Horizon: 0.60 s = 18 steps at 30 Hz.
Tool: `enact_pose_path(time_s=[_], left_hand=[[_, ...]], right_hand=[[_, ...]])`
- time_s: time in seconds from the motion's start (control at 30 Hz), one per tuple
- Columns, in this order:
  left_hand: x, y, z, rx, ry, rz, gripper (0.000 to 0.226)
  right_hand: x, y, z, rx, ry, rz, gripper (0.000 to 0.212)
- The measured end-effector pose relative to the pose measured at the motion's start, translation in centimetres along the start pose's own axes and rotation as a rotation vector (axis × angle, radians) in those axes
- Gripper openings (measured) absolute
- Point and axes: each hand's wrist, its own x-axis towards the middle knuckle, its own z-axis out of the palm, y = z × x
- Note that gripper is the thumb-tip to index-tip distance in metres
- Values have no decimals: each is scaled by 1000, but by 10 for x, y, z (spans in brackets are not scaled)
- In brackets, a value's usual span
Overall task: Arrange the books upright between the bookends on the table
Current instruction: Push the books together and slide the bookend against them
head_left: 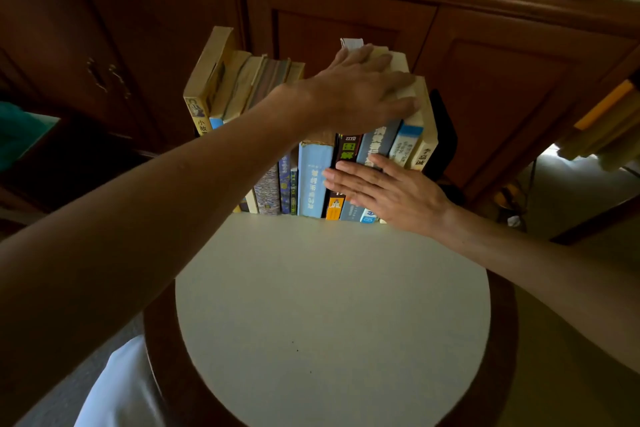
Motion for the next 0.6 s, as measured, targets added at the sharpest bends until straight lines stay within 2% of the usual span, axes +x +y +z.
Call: enact_pose_path(time_s=[0.1, 0.23, 0.33, 0.47, 0.6], left_hand=[[1, -3, 0, 10, 9, -7, 63], [-3, 2, -7, 161, -102, 128, 54], [-3, 2, -11, 99, -60, 28, 56], [-1, 0, -9, 217, -122, 188, 56], [0, 0, -11, 138, -91, 89, 53]], right_hand=[[0, 1, -1, 5, -8, -12, 62], [1, 1, 0, -11, -4, -1, 61], [1, 0, 2, -10, -5, 9, 63], [1, -1, 5, 21, -2, 14, 68], [1, -2, 5, 63, 13, 21, 69]])
